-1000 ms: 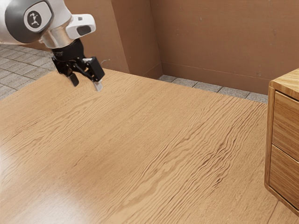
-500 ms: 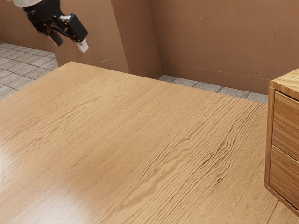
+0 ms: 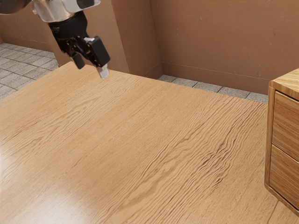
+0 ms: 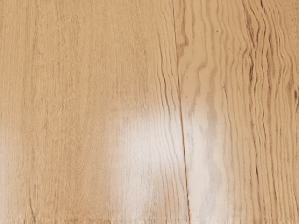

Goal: Pull the drawer handle with one arm to open the drawer

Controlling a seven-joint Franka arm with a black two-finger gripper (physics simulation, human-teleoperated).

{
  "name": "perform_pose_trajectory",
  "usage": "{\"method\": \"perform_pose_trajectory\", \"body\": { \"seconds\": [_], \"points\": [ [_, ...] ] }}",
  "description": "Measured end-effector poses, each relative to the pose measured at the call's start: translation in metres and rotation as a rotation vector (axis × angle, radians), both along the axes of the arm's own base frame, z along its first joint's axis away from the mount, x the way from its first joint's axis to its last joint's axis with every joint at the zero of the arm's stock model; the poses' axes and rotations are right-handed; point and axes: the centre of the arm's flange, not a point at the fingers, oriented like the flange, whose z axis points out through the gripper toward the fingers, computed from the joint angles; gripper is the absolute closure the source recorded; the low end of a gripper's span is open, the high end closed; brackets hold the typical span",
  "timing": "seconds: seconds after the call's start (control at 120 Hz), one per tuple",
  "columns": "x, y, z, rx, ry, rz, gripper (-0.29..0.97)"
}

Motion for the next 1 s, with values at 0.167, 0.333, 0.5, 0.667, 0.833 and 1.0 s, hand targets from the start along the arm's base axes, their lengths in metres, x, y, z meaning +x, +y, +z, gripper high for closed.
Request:
{"method": "perform_pose_trajectory", "body": {
  "seconds": [0.167, 0.333, 0.5, 0.667, 0.833, 1.0],
  "points": [
    [-0.023, -0.015, -0.117, -0.074, 0.345, -0.077, 0.00],
    [-0.058, -0.057, -0.139, -0.052, 0.406, -0.044, 0.00],
    [-0.140, -0.287, -0.118, 0.017, 0.302, -0.456, 0.00],
    [-0.183, -0.339, -0.153, 0.010, 0.350, -0.581, 0.00],
    [-0.153, -0.322, -0.156, 0.092, 0.246, -0.660, 0.00],
    [-0.141, -0.286, -0.145, 0.066, 0.156, -0.831, 0.00]
  ]
}}
